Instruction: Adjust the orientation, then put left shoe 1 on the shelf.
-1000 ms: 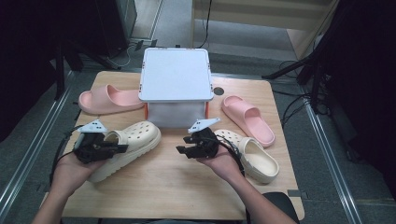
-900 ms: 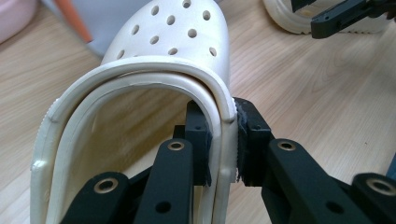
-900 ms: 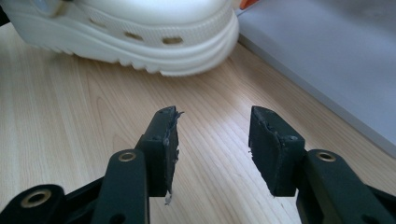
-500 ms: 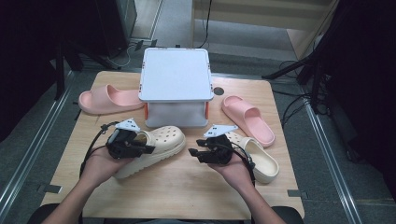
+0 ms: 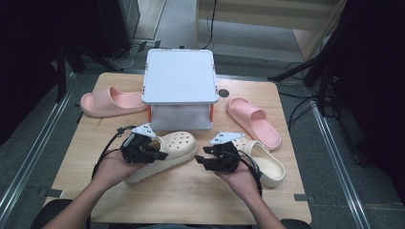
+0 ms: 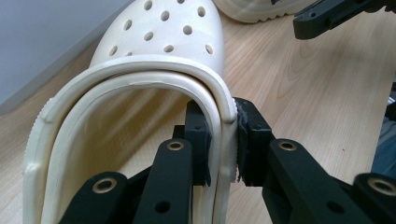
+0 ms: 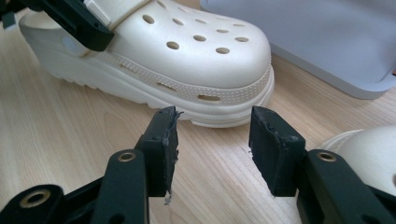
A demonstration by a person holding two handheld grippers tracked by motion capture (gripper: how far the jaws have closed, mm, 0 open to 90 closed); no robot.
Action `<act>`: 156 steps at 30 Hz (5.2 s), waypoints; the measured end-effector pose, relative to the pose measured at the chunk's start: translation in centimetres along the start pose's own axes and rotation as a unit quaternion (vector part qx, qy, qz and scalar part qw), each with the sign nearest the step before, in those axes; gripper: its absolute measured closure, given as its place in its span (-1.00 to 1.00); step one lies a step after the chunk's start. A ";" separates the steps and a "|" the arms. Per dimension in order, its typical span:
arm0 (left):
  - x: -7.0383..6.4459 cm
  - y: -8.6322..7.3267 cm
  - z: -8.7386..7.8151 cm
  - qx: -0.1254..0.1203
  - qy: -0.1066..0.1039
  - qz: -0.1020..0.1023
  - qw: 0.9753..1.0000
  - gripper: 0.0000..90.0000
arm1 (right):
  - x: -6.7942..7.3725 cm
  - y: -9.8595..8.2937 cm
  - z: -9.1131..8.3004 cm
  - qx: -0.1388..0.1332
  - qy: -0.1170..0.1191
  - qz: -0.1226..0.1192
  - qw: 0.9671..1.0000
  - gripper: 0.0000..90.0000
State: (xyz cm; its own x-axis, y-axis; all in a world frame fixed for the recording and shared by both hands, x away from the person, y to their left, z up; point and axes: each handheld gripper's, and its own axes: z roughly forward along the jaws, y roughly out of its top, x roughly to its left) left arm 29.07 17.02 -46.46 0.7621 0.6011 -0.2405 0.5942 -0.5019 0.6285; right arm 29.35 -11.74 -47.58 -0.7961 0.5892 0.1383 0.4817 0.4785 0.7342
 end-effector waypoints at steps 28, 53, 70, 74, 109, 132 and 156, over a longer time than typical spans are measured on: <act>2.5 -1.3 -4.8 -0.020 0.001 0.006 1.000 0.71 | 0.7 0.4 0.6 -0.014 0.004 0.009 1.000 0.24; 6.9 -4.1 -2.1 0.000 0.018 -0.065 0.998 0.91 | 1.4 0.6 4.9 0.017 0.015 0.011 1.000 0.96; 4.4 -5.6 -2.3 -0.022 -0.003 -0.079 0.997 0.89 | 0.2 1.8 6.0 0.015 0.021 0.021 0.999 0.94; 3.7 -5.7 -2.2 -0.020 -0.002 -0.075 0.997 0.88 | -0.1 2.2 6.2 0.020 0.022 0.022 0.999 0.94; 3.5 -4.1 -3.9 -0.046 0.024 -0.070 0.996 0.36 | -0.7 4.0 6.4 0.010 0.029 0.010 0.999 0.44; 6.2 5.8 -7.4 -0.072 -0.003 -0.041 0.997 0.49 | 1.7 2.4 1.1 -0.010 0.029 0.064 0.998 -0.02; 9.3 10.1 -7.6 -0.073 0.068 -0.023 0.995 0.78 | 5.4 0.2 3.5 0.018 0.010 0.079 0.997 -0.13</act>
State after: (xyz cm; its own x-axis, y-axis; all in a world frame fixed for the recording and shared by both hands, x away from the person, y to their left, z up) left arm 40.21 22.30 -36.77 0.6870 0.7051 -0.1757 0.5771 -0.3824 0.7216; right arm 26.41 -6.20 -49.02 -0.7160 0.6465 0.2634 0.6139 0.4036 0.6784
